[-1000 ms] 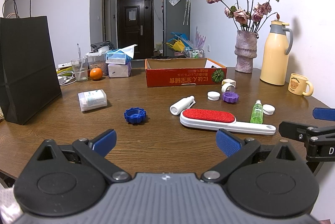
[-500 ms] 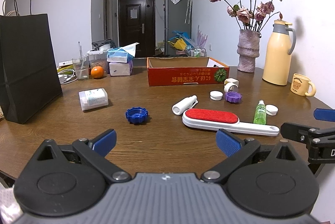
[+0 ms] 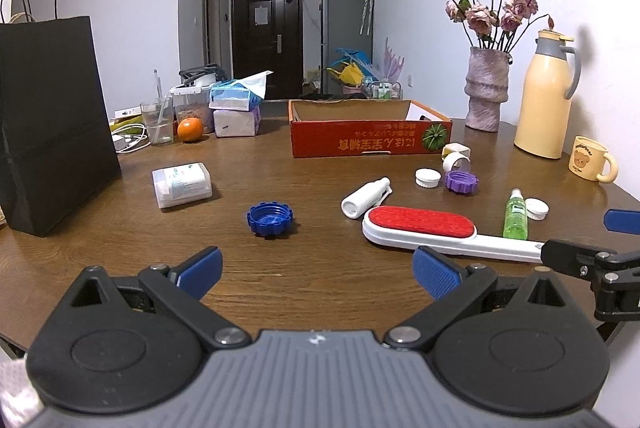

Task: Organize rigid objects
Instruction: 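Reach the right gripper to the lint brush handle while the left gripper approaches the blue cap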

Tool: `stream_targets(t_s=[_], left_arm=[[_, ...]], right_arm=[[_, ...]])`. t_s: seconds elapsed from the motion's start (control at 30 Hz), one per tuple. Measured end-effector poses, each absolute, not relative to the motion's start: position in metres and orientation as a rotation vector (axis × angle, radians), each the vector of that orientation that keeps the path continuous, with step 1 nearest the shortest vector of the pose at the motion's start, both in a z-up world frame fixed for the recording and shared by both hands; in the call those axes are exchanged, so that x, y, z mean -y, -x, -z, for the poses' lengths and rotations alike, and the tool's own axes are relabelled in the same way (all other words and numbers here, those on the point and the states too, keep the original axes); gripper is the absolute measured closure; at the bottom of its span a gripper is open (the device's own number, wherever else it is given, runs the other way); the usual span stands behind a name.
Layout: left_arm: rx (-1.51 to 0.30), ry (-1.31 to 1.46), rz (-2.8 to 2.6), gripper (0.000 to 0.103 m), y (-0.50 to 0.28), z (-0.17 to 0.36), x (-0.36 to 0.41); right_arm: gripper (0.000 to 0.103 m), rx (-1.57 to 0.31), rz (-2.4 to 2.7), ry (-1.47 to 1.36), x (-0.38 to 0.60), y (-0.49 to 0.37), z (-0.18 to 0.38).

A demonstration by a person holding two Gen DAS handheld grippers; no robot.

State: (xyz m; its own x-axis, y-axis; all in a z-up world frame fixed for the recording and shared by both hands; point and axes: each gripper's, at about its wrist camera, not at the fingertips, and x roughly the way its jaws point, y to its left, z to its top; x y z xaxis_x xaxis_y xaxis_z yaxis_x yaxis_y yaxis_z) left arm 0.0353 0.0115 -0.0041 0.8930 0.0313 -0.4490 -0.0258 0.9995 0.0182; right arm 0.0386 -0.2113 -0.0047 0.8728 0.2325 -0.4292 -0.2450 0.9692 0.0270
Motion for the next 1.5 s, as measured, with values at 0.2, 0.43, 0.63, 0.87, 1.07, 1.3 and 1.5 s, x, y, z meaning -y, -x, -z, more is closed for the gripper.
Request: stream_targets(t_s=[0.2,0.43,0.63,0.87,1.07,1.3,1.5], left_arm=[[-0.483,-0.006,-0.036,0.0,-0.048,0.007,-0.017],[-0.501,-0.001,-0.043,0.0,-0.064,0.009,-0.022],[-0.525,0.0,-0.057,0.0,-0.081,0.012,-0.029],[-0.554,0.006,-0.073,0.0,-0.103,0.016,-0.037],[-0.589,0.011,-0.085,0.0,-0.127,0.022,-0.045],[-0.618,0.013,-0.09,0.0,-0.15,0.032,-0.05],[-0.642,0.017,-0.093,0.0,-0.165,0.039,-0.054]], right_arm=[[0.0,-0.467,-0.257,0.036,0.207,-0.053,0.007],[0.001,-0.495,-0.263,0.043,0.2,-0.07,0.011],[0.001,-0.526,-0.271,0.054,0.194,-0.089,0.016],[0.001,-0.569,-0.29,0.062,0.186,-0.113,0.023],[0.002,-0.613,-0.308,0.08,0.179,-0.139,0.031],[0.006,-0.676,-0.328,0.088,0.172,-0.171,0.046],[0.007,-0.717,-0.34,0.093,0.166,-0.193,0.058]])
